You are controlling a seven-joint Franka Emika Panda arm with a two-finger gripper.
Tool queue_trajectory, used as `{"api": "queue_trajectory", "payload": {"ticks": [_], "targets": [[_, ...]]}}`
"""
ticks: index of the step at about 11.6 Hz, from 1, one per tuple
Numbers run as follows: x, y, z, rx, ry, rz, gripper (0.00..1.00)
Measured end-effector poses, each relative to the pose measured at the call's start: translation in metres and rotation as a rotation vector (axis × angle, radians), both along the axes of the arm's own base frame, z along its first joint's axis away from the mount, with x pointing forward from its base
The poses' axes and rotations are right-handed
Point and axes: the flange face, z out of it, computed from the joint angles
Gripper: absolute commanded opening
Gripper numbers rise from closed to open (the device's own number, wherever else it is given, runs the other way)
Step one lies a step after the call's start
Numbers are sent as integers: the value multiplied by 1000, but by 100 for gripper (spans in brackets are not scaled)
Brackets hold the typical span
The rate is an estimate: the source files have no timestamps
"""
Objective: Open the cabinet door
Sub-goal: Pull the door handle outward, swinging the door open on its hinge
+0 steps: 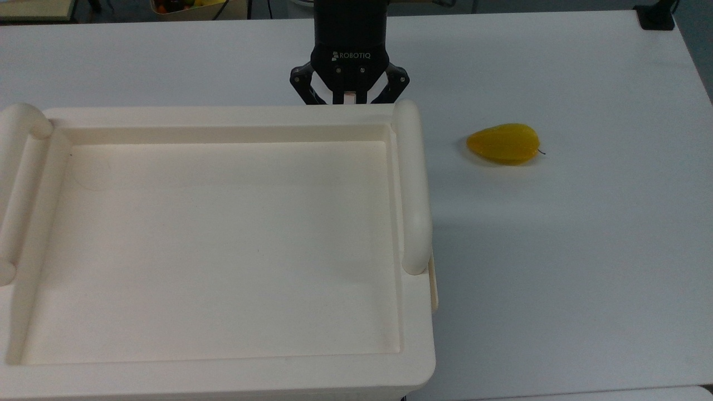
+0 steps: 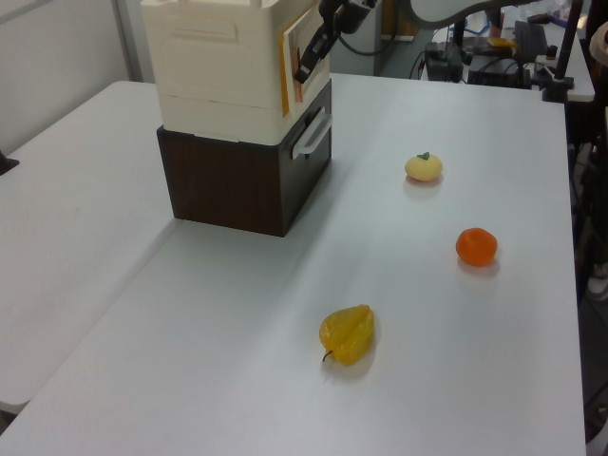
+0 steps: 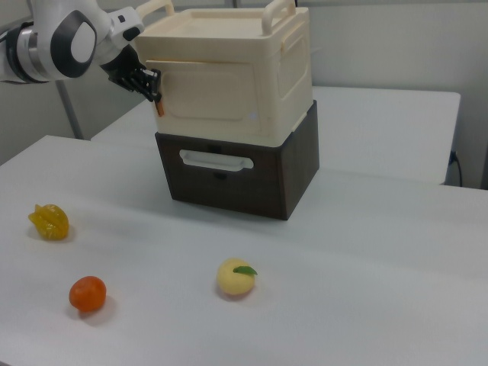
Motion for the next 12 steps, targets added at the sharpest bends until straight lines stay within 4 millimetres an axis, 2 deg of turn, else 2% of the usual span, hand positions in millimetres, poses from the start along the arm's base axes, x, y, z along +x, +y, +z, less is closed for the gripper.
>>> {"api": "queue_trajectory", "payload": {"ticks": [2, 4, 6, 9, 12], "targets": [[-2, -2, -2, -5, 29, -5, 62], [-7, -11, -3, -17, 91, -24, 78], [-16, -20, 8, -20, 128, -39, 100], [-41, -34, 51, -7, 125, -54, 100], [-59, -36, 104, 16, 37, -48, 100]]}}
